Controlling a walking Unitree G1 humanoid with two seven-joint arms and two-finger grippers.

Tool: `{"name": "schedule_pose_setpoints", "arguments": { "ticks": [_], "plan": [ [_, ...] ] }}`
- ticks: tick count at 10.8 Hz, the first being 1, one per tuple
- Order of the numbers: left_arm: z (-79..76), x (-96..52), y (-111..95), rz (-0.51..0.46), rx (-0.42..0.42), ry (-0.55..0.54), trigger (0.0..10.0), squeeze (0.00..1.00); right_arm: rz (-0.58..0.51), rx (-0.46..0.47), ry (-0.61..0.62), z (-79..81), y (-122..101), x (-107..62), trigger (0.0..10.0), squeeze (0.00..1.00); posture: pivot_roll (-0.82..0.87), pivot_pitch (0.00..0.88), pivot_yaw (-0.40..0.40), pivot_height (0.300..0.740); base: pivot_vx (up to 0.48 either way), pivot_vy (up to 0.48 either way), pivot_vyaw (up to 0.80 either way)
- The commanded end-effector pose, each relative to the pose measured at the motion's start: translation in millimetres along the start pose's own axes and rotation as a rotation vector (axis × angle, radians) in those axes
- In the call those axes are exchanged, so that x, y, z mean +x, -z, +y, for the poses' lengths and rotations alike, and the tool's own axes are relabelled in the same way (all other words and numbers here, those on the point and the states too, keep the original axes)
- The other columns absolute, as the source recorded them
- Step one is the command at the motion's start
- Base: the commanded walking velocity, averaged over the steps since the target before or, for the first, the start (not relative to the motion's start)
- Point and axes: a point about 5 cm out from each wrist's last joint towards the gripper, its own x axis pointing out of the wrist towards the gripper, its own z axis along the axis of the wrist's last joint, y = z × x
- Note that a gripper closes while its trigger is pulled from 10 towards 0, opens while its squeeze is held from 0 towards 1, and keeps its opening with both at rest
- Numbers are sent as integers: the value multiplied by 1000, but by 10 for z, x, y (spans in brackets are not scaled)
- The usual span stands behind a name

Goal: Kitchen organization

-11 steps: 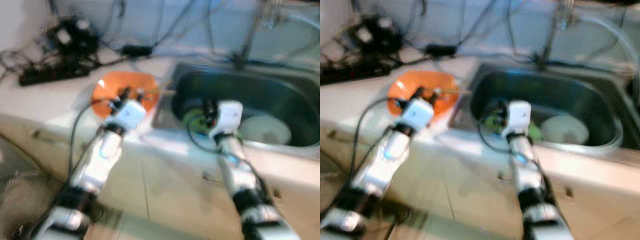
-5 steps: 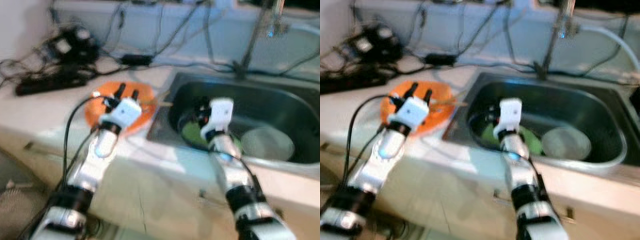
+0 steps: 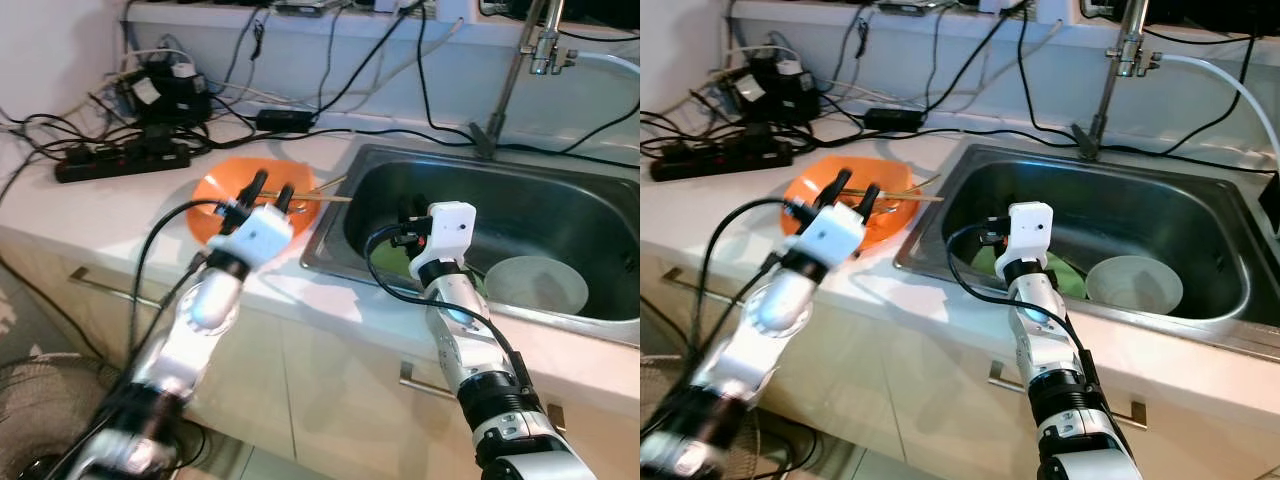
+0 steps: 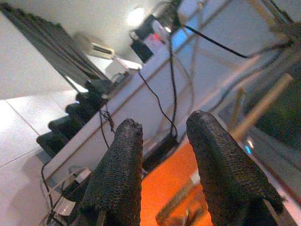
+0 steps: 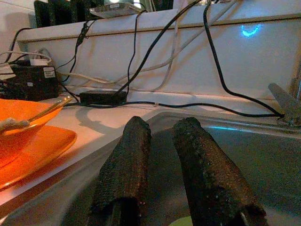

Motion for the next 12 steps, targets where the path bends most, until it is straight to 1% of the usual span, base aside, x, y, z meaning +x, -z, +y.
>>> {"name": "schedule_pose_setpoints", "arguments": {
  "ticks": [1,2,3,5,6,8,10,12],
  "plan": [
    [-31,-44,-6,6,25,71,10000,0,19,11,16,-36,39,-19,10000,0,187,1,31,740,0,0,0],
    [-46,-78,17,22,35,104,10000,0,21,13,14,-30,44,-19,10000,0,190,1,30,740,0,0,0],
    [-83,-110,81,66,87,180,10000,0,24,14,8,-12,48,-13,10000,0,192,0,27,740,0,0,0],
    [-95,-98,123,98,150,247,10000,0,24,14,6,-14,46,-9,10000,0,190,0,27,740,0,0,0],
    [-81,-60,132,104,191,256,10000,0,24,14,5,-16,46,-8,10000,0,186,0,29,740,0,0,0],
    [-44,40,96,83,222,248,10000,0,21,15,4,-14,48,-8,10000,0,182,0,30,740,0,0,0],
    [-49,123,93,82,237,240,10000,0,22,14,0,-6,44,1,10000,0,182,0,29,740,0,0,0],
    [-109,213,86,80,239,247,10000,0,22,16,-6,14,49,1,10000,0,180,0,34,740,0,0,0]
  ]
}}
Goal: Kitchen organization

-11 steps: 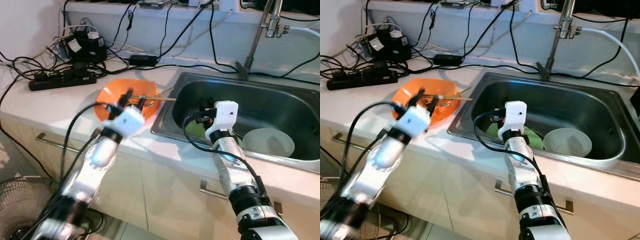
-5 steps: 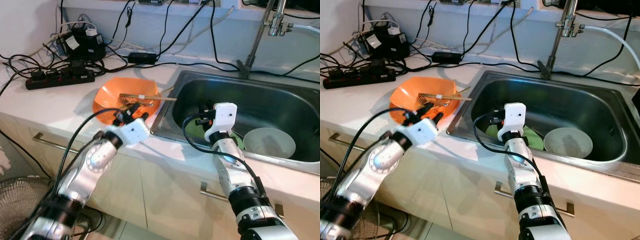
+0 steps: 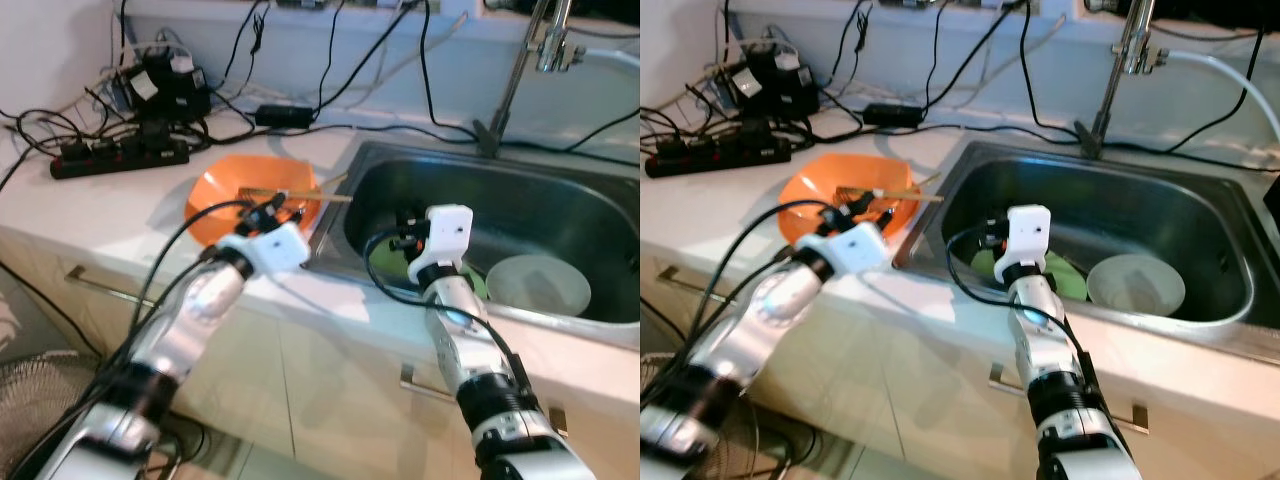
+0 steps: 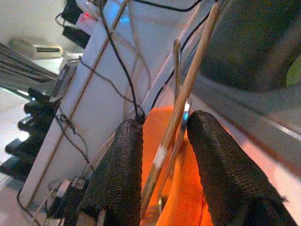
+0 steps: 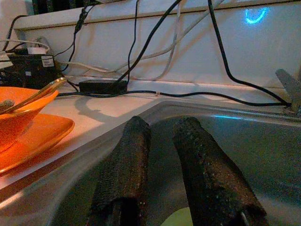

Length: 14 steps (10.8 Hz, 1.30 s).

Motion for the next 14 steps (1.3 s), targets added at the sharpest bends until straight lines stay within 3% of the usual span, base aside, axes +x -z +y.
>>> {"name": "schedule_pose_setpoints", "arguments": {
  "ticks": [1,3,4,5,10,13,14],
  "plan": [
    [-2,43,-21,-12,16,3,10000,0,-2,10,3,2,-3,12,10000,0,176,0,38,740,0,0,0],
    [-9,100,-25,-17,24,8,10000,0,-2,11,6,1,0,9,10000,0,172,0,43,740,0,0,0],
    [-4,129,-25,-14,30,5,5333,0,-1,12,8,-1,1,8,10000,0,171,0,44,740,0,0,0],
    [0,139,-25,-12,37,0,0,0,0,13,9,0,5,5,10000,0,172,0,43,740,0,0,0],
    [95,127,-32,-17,45,-25,0,0,12,15,10,8,26,-1,10000,0,186,0,37,740,0,0,0],
    [238,28,-27,-6,-20,77,196,0,16,18,9,11,35,-6,10000,0,194,0,36,740,0,0,0],
    [258,-52,-51,-6,-95,187,9529,0,18,20,6,21,40,-6,10000,0,195,0,36,740,0,0,0]
  ]
}}
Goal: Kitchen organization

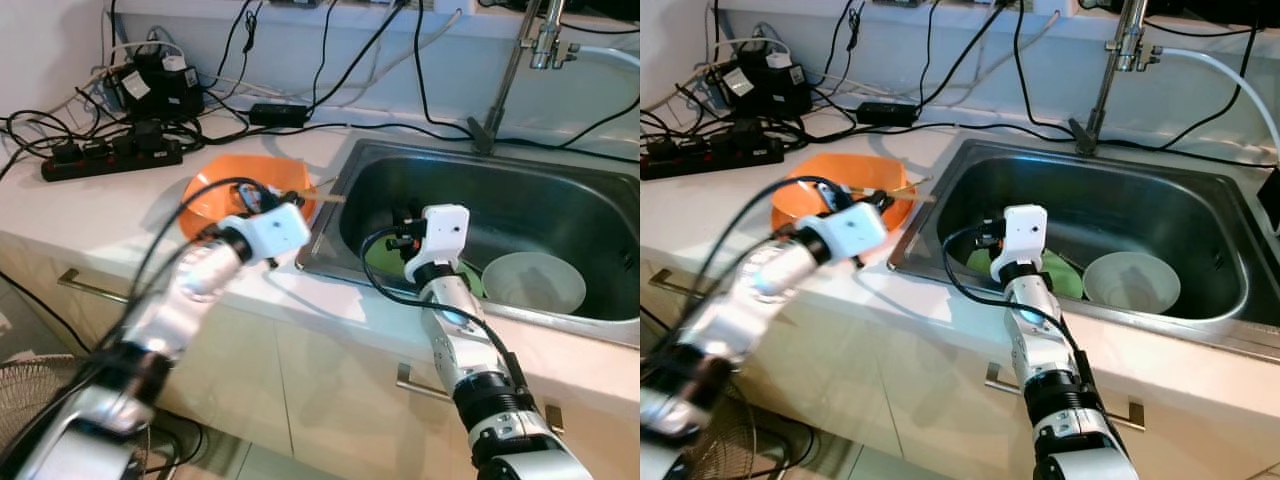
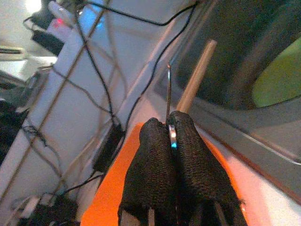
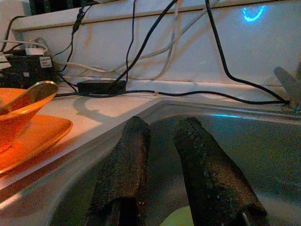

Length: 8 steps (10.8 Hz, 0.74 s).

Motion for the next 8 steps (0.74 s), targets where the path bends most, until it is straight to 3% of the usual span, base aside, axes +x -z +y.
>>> {"name": "schedule_pose_setpoints", "arguments": {
  "ticks": [1,3,6,8],
  "plan": [
    [-28,-36,22,15,-40,51,10000,0,23,12,11,-18,45,-14,10000,0,196,0,36,740,0,0,0],
    [40,-133,-18,32,-60,121,10000,0,25,14,4,-7,49,-13,10000,0,198,0,35,740,0,0,0],
    [499,-203,-217,2,72,-39,10000,0,26,17,3,-9,50,-9,10000,0,201,0,33,740,0,0,0],
    [653,-203,-318,-49,102,-181,10000,0,26,18,-1,3,50,-6,10000,0,196,0,33,740,0,0,0]
  ]
}}
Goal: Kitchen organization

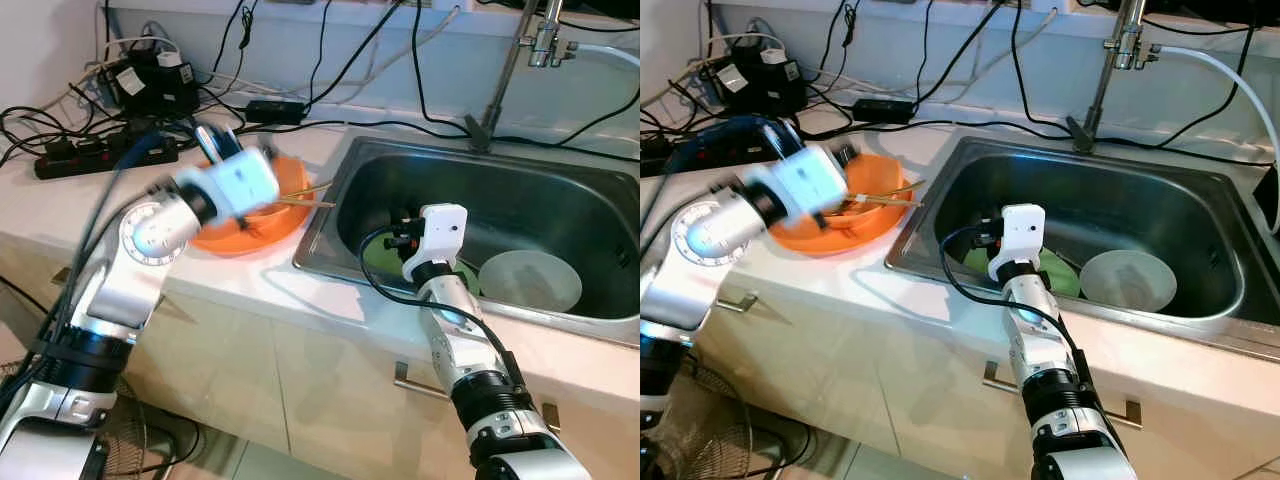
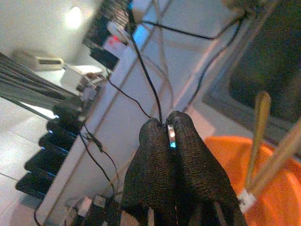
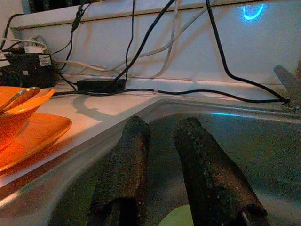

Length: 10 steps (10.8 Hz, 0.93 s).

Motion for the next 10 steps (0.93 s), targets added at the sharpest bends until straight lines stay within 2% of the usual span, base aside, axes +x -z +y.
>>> {"name": "schedule_pose_setpoints", "arguments": {
  "ticks": [1,2,3,4,5,6,7,8,9,10],
  "plan": [
    [116,14,-129,-57,0,-58,10000,0,28,10,8,-39,53,-17,10000,0,194,0,33,740,0,0,0],
    [166,31,-197,-99,-21,-109,10000,0,27,7,8,-47,49,-14,10000,0,194,0,33,740,0,0,0],
    [155,82,-289,-172,-91,-172,10000,0,23,5,8,-47,39,-6,10000,0,191,0,33,740,0,0,0],
    [67,143,-341,-201,-151,-177,10000,0,19,3,10,-41,31,-1,10000,0,181,0,34,740,0,0,0],
    [-82,217,-442,-253,-228,-126,10000,0,12,3,5,-39,18,2,10000,31,173,0,33,740,0,0,0],
    [-172,271,-541,-305,-309,-103,10000,0,-2,2,-1,-52,-8,6,10000,1000,171,0,33,740,0,0,0],
    [-314,341,-699,-373,-396,-59,10000,0,-46,-64,-9,-69,-107,34,10000,1000,166,0,32,740,0,0,0],
    [-371,364,-790,-408,-422,-38,10000,0,-76,-64,-20,-53,-179,55,10000,1000,165,0,33,740,0,0,0],
    [-460,396,-934,-463,-444,-2,10000,0,-138,-84,-80,34,-314,77,10000,1000,161,0,37,740,0,0,0],
    [-492,412,-987,-481,-452,14,10000,0,-164,-74,-115,84,-375,73,10000,1000,162,0,37,740,0,0,0]
  ]
}}
